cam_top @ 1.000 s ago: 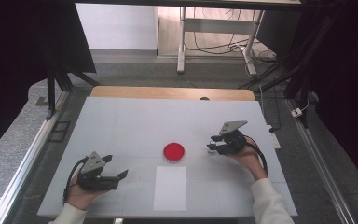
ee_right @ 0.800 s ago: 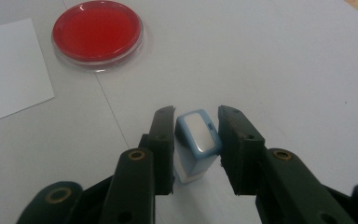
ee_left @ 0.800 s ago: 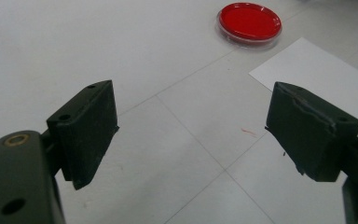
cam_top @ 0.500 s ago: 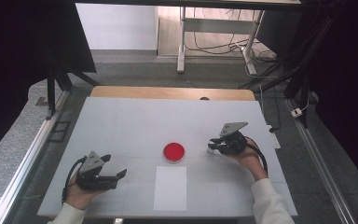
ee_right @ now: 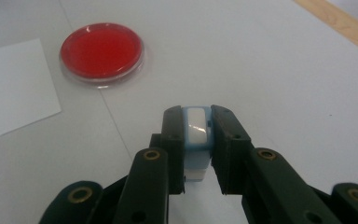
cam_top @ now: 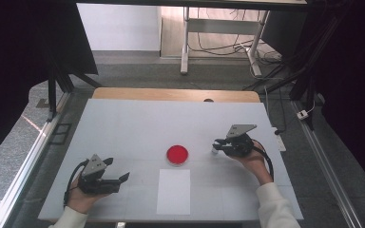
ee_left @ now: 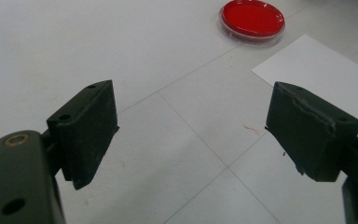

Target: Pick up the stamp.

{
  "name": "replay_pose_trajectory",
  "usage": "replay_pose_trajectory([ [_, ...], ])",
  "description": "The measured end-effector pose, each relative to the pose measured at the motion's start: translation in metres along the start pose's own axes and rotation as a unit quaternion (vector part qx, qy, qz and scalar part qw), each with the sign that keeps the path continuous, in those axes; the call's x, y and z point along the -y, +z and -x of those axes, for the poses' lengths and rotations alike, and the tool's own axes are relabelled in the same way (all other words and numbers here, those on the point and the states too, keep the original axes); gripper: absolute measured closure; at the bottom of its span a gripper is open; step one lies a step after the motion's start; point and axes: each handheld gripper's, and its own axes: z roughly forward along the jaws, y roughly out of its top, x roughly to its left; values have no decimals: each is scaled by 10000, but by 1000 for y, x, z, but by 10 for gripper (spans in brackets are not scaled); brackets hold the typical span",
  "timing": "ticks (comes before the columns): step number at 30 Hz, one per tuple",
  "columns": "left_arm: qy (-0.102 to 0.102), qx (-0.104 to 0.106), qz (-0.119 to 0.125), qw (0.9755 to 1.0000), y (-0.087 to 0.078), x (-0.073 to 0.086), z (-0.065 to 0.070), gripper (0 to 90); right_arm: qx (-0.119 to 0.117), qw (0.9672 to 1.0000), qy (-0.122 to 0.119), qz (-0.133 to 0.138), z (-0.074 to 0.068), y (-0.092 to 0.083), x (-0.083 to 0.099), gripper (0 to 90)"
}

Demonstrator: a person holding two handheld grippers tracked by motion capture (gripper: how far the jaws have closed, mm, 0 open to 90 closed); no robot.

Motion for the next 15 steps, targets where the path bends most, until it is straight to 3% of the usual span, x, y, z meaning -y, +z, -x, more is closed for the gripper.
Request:
replay_pose_trajectory([
  [8, 36, 12, -10, 10000, 1, 0, 2, 165, 201, 9993, 216, 232, -2, -5, 0, 751],
  [13, 39, 4, -17, 10000, 2, 1, 2, 166, 442, 9968, 461, 485, -7, -12, -3, 751],
  [15, 34, -5, -15, 10000, 2, 1, 2, 166, 433, 9960, 528, 582, -9, -15, -3, 751],
])
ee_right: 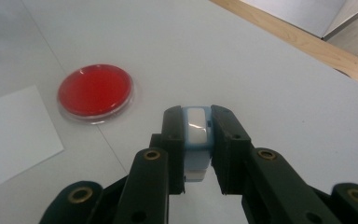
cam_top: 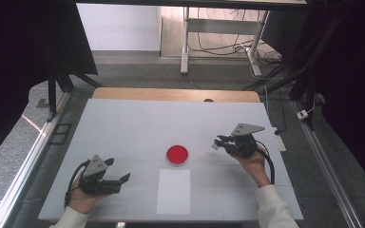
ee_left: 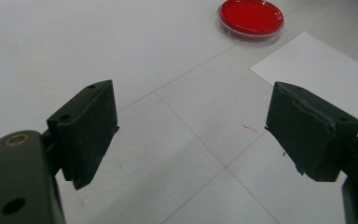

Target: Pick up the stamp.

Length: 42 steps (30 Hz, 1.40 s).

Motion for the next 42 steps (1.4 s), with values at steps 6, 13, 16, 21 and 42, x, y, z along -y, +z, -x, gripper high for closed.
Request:
replay_pose_trajectory([
  [6, 7, -3, 11, 10000, 0, 0, 1, 166, 20, 9996, 169, 209, -5, -9, -3, 751],
  [13, 9, -16, 22, 10000, 1, -1, 1, 166, 1, 9992, 258, 302, -9, -17, -4, 751],
  [16, 22, -17, 17, 10000, 1, -1, 1, 166, 6, 9989, 298, 375, -11, -20, -5, 751],
  [21, 27, -18, 23, 10000, 0, -1, 1, 167, 45, 9987, 284, 419, -19, -24, -9, 751],
  [42, 142, 0, 19, 9999, 1, -2, 6, 167, -89, 9979, 117, 628, -47, -35, -13, 751],
])
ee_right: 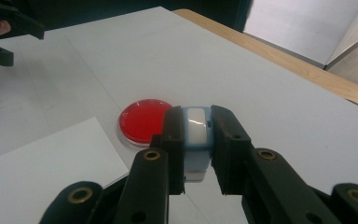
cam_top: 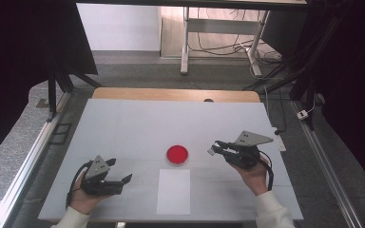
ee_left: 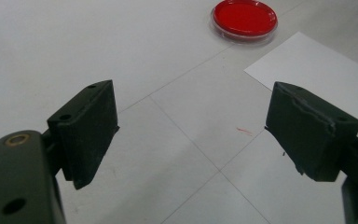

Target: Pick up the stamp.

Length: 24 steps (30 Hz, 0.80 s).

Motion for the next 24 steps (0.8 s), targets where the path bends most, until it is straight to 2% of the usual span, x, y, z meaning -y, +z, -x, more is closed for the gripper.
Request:
replay_pose_trajectory([
  [6, -1, 7, -9, 10000, 1, 0, 0, 167, -77, 9999, -111, 47, -8, 1, -4, 750],
  [15, -8, 1, -41, 10000, 2, 1, 0, 167, -217, 9996, -141, 75, -19, 8, -5, 751],
  [22, -6, -4, -38, 10000, 3, 2, 0, 168, -277, 9996, -67, 66, -27, 15, -5, 750],
  [24, 0, -4, -42, 10000, 3, 2, 0, 168, -357, 9993, -11, 98, -29, 18, -5, 750],
])
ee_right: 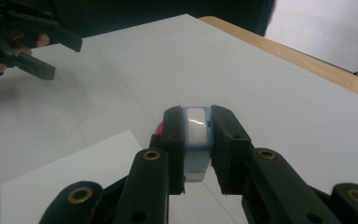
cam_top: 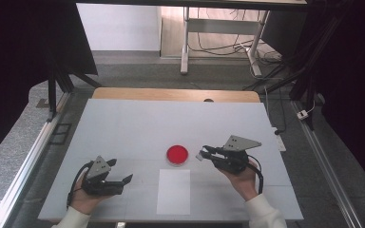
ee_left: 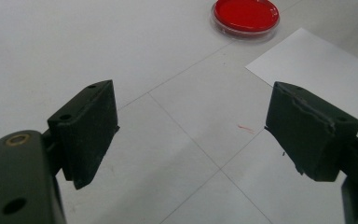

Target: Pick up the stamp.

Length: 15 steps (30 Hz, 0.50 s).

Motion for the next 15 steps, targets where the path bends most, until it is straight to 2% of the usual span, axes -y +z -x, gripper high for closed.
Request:
replay_pose_trajectory([
  [3, -2, 5, -3, 10000, 1, 0, 0, 168, -48, 10000, 50, 27, -2, 2, 0, 750],
  [15, -56, -22, 113, 9999, 1, 0, 1, 170, -263, 9996, -19, 61, -19, 13, -5, 750],
])
